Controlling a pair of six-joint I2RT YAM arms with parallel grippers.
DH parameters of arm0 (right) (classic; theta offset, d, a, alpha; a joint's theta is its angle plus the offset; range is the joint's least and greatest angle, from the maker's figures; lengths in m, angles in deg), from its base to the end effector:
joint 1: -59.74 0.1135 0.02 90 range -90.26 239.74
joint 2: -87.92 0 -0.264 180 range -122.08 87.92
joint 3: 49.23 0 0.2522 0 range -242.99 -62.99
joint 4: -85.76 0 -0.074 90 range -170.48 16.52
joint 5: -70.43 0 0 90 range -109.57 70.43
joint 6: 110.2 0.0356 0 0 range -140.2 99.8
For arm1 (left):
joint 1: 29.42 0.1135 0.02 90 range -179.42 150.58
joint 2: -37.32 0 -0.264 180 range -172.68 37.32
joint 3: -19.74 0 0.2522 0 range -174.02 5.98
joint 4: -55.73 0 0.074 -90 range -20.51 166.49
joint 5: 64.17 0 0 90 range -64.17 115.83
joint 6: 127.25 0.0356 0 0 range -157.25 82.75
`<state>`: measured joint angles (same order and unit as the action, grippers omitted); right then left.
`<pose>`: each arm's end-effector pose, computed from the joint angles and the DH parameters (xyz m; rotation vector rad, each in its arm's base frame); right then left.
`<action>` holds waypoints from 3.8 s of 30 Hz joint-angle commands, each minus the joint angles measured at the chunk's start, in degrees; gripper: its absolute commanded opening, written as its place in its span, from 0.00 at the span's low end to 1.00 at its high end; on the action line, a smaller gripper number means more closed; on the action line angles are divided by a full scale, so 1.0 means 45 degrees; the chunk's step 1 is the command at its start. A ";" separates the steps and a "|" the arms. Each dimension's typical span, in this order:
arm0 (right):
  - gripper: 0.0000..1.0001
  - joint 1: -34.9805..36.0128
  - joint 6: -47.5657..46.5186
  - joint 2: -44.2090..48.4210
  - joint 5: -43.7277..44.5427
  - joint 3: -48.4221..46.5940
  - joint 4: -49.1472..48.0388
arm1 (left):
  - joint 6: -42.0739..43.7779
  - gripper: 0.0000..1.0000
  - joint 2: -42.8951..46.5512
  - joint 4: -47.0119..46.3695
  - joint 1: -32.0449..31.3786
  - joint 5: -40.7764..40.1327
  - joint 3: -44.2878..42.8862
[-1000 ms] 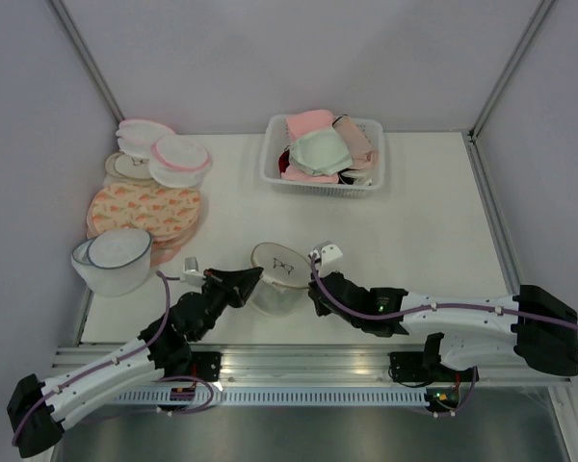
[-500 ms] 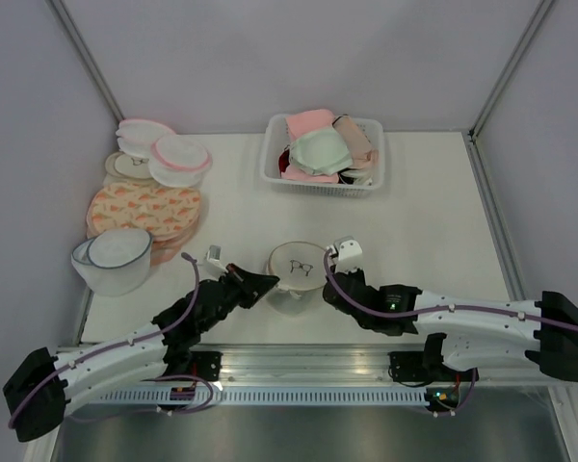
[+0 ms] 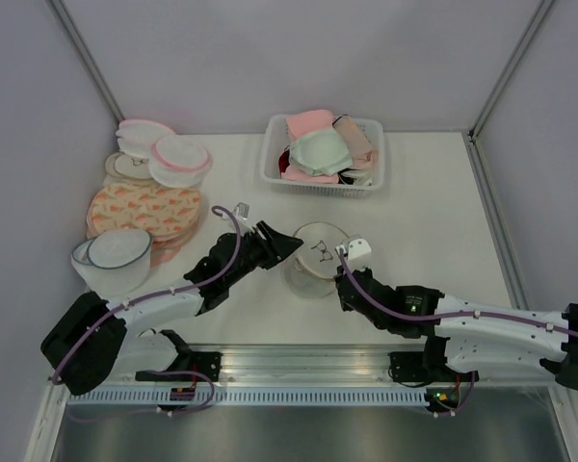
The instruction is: Unzip the laundry bag and remove the bra
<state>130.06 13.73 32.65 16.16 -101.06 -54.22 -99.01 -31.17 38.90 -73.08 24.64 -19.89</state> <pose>0.0856 0.1776 0.2446 -0.3898 2.1442 0.3056 0.1823 -0.1729 0.2145 -0.3275 1.9505 -1.2610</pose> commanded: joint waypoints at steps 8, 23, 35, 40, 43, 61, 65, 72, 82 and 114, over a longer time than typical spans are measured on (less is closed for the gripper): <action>0.00 0.0017 -0.0645 -0.1312 -0.2953 0.0412 -0.3467 | -0.0883 0.97 0.3629 0.2360 0.0268 -0.0165 0.1098; 0.00 -0.0003 -0.1193 -0.2171 -0.4775 0.0471 -0.6617 | -0.3366 0.79 0.1862 0.0667 -0.0356 0.2842 0.1745; 0.00 -0.0003 -0.1271 -0.2504 -0.4406 -0.0095 -0.4355 | -0.2801 0.02 0.2504 0.1992 -0.0318 0.1769 0.1471; 0.00 -0.0003 -0.0531 -0.2524 -0.2416 -0.0057 -0.1294 | -0.2546 0.02 0.2700 0.2403 0.0014 0.1846 0.1451; 0.00 -0.0100 0.0387 -0.2193 -0.0463 0.0118 0.0096 | -0.2390 0.02 0.2603 0.2345 0.0171 0.2061 0.1471; 0.00 -0.1428 -0.0860 -0.0650 -0.1198 -0.0116 -0.0913 | 0.0716 0.07 -0.2708 -0.0834 0.2026 0.6025 -0.2747; 0.01 -0.1409 -0.1056 -0.0297 -0.2369 0.0060 -0.1323 | 0.0560 0.64 -0.2460 -0.0008 0.2163 0.5543 -0.2787; 0.00 -0.1409 -0.1622 -0.0960 -0.4946 0.0080 -0.3059 | 0.0230 0.94 0.1134 0.4004 0.1519 0.2981 -0.1266; 0.00 -0.1428 -0.1994 -0.2562 -0.6748 -0.0447 -0.5170 | -0.1471 0.89 0.1199 0.3244 0.0310 0.3935 -0.0033; 0.01 -0.2618 0.0642 -0.2466 0.0985 -0.0486 0.0902 | 0.0167 0.02 -0.0443 0.2814 0.1049 0.4326 -0.1067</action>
<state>120.58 14.30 19.96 10.56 -102.52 -55.77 -103.16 -32.56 52.59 -69.74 42.89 -21.68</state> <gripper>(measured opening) 0.017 0.047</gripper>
